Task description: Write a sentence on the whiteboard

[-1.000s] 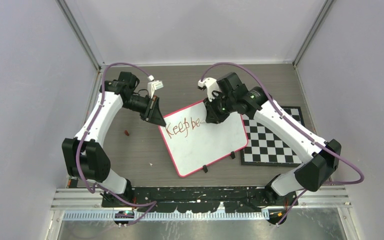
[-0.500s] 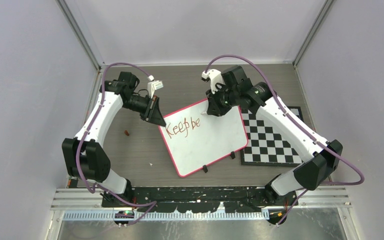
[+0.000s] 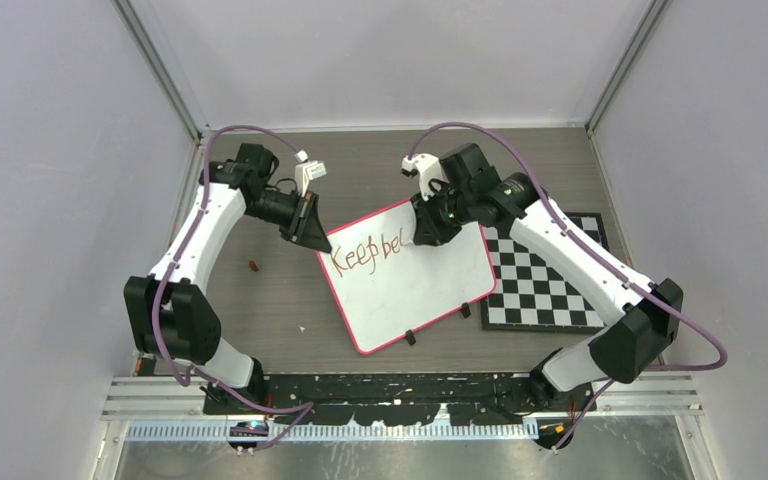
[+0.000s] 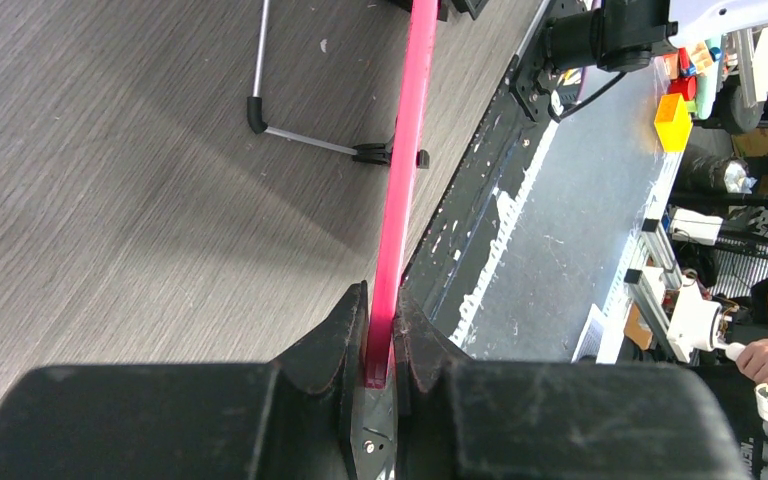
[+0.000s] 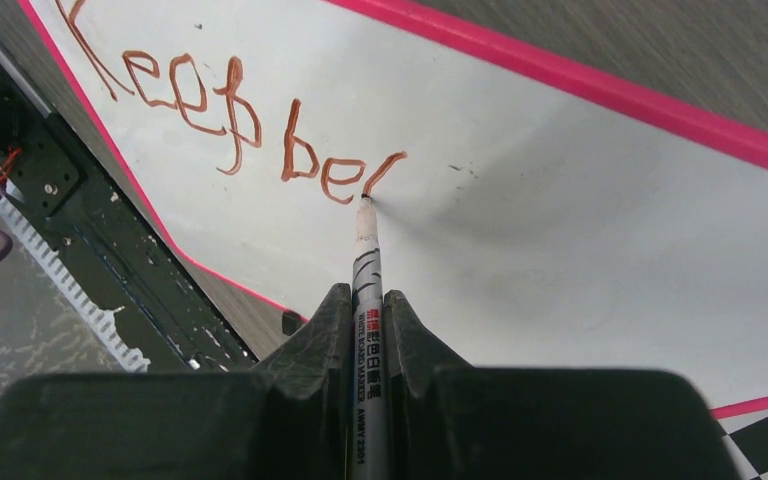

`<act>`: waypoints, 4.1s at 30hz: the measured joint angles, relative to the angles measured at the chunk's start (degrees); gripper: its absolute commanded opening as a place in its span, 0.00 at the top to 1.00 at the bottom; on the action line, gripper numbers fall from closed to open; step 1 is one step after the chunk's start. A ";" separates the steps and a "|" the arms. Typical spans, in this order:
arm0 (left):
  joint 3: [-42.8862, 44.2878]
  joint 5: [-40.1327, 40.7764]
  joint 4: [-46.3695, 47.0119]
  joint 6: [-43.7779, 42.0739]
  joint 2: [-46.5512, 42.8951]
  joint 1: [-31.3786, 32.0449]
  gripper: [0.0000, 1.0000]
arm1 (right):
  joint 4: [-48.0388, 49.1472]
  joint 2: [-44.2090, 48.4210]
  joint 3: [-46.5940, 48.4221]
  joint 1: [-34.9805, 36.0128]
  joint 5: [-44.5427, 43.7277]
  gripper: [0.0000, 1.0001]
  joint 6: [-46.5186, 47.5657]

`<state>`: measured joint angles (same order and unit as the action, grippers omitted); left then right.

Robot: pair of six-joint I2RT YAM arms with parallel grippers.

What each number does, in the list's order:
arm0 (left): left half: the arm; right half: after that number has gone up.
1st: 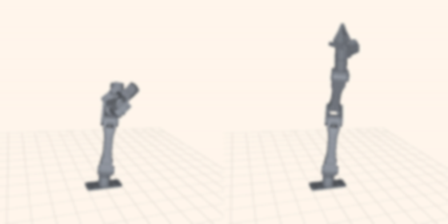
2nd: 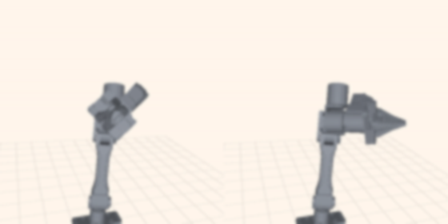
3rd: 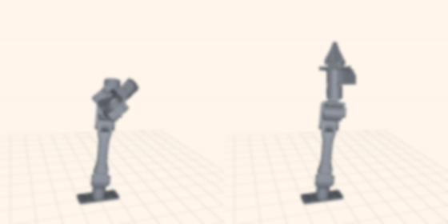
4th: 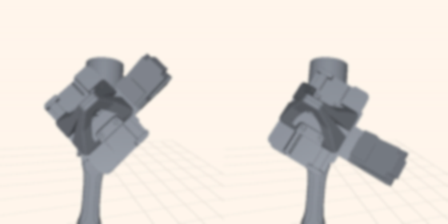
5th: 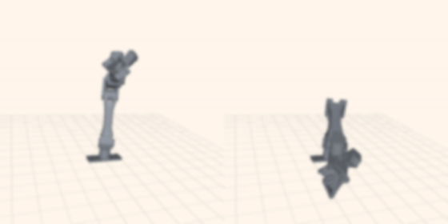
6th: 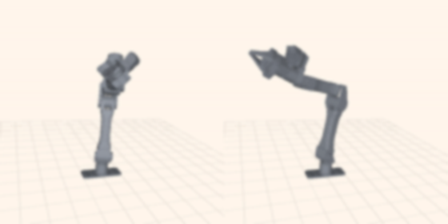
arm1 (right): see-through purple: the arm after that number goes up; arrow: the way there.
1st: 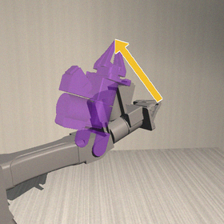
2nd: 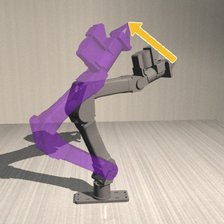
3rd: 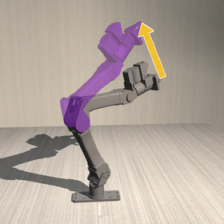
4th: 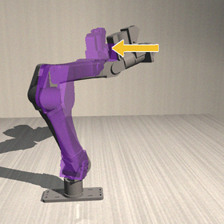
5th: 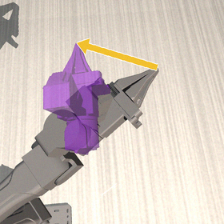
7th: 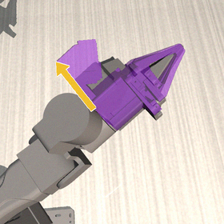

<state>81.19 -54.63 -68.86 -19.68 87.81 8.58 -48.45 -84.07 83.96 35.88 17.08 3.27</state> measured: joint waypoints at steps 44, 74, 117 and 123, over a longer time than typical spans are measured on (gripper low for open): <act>-0.44 -0.20 0.26 0.02 -0.46 0.00 1.00 | -1.33 0.83 0.59 -0.98 -2.91 1.00 0.55; -0.44 -0.22 0.24 0.00 -0.46 0.04 1.00 | -3.74 1.20 3.41 -1.11 -1.38 1.00 0.94; -0.44 -0.22 0.24 0.02 -0.48 0.04 1.00 | -3.87 1.16 1.60 -3.63 0.00 1.00 1.33; -0.44 -0.22 0.24 0.02 -0.48 0.04 1.00 | -3.85 0.11 1.60 -3.63 0.15 1.00 1.44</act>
<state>80.75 -54.85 -68.62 -19.66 87.33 8.62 -52.29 -83.96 85.56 32.25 17.23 4.71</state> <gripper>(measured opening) 0.118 0.169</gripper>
